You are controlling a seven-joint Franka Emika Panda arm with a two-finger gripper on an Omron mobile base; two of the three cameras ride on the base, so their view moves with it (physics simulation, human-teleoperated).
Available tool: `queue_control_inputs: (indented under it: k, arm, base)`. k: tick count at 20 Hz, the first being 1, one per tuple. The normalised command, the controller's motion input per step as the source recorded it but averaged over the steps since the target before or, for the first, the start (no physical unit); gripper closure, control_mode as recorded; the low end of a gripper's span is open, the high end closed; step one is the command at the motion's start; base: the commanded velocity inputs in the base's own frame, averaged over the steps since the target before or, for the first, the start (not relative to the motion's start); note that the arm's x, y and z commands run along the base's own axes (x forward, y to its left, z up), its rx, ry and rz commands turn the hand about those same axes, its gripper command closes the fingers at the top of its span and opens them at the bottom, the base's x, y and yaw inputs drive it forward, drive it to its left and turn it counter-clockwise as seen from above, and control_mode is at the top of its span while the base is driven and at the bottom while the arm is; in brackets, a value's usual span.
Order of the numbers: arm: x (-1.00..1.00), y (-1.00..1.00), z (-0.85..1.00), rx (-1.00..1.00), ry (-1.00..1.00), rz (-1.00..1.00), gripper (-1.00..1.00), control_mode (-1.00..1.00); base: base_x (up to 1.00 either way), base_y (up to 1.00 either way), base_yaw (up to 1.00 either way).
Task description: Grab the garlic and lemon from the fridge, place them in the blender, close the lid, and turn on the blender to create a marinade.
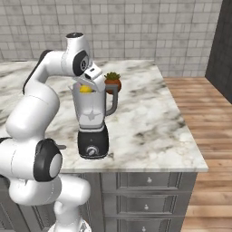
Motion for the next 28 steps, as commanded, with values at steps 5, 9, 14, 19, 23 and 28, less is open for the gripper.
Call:
queue_control_inputs:
  k: [5,9,14,19,23,28]
  arm:
    - [0.00,0.04,-0.45,-0.02,0.10,0.08,-1.00,-1.00]
    - [0.00,0.01,-0.04,0.00,0.00,0.05,-1.00,-1.00]
    - [-0.03,0.00,0.12,0.00,-0.06,0.01,-1.00,-1.00]
    - [-0.37,0.00,0.72,0.00,-0.23,0.01,-1.00,-1.00]
    - [-0.96,0.06,0.45,-0.01,-0.29,0.08,-1.00,-1.00]
    - [-1.00,0.14,-0.27,-0.01,-0.09,0.06,-1.00,-1.00]
  base:
    - [0.00,0.00,0.00]
    - [0.00,0.00,0.00]
    - [0.00,0.00,0.00]
    - [0.00,0.00,0.00]
    - [0.00,0.00,0.00]
    - [0.00,0.00,0.00]
